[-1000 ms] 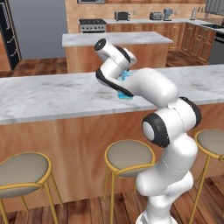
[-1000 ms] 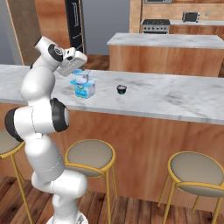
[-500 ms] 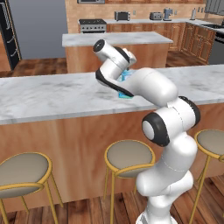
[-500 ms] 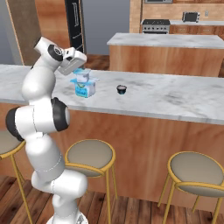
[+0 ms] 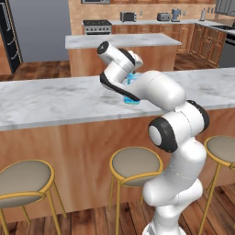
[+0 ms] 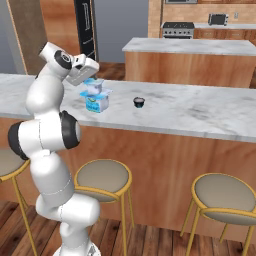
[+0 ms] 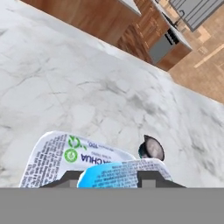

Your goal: Stack the yogurt containers by placing the smaller containers on top of the larger containers.

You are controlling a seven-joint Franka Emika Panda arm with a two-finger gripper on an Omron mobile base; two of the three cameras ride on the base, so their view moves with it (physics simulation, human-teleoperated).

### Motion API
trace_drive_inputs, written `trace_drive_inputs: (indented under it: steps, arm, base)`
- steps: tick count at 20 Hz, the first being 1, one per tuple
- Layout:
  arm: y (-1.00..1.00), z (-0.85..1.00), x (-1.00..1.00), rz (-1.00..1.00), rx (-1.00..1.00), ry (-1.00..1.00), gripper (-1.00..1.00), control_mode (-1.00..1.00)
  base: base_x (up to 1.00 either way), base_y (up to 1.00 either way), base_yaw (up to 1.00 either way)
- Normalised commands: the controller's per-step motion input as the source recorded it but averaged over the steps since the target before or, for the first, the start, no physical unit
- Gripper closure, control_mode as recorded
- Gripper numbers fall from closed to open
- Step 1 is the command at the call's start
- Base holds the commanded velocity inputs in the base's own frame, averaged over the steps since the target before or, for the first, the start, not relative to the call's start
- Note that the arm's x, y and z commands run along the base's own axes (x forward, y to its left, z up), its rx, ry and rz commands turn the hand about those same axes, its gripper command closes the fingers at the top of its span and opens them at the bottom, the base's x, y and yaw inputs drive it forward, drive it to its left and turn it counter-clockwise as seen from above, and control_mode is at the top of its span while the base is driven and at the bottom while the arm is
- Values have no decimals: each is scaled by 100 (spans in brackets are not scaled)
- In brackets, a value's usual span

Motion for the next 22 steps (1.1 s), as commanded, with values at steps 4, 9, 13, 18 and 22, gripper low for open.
trace_drive_inputs:
  steps: [4, 9, 13, 18, 22]
  arm:
    - [0, -1, 0, -3, 0, 0, 100, -100]
    - [0, -4, 0, -3, 0, 0, -100, -100]
    - [0, -5, 0, -2, 0, 0, -100, -100]
    - [0, -4, 0, -2, 0, 0, -100, -100]
    - [0, -1, 0, -1, 0, 0, -100, -100]
  base:
    - [0, 0, 0]
    - [0, 0, 0]
    - [0, 0, 0]
    - [0, 0, 0]
    - [0, 0, 0]
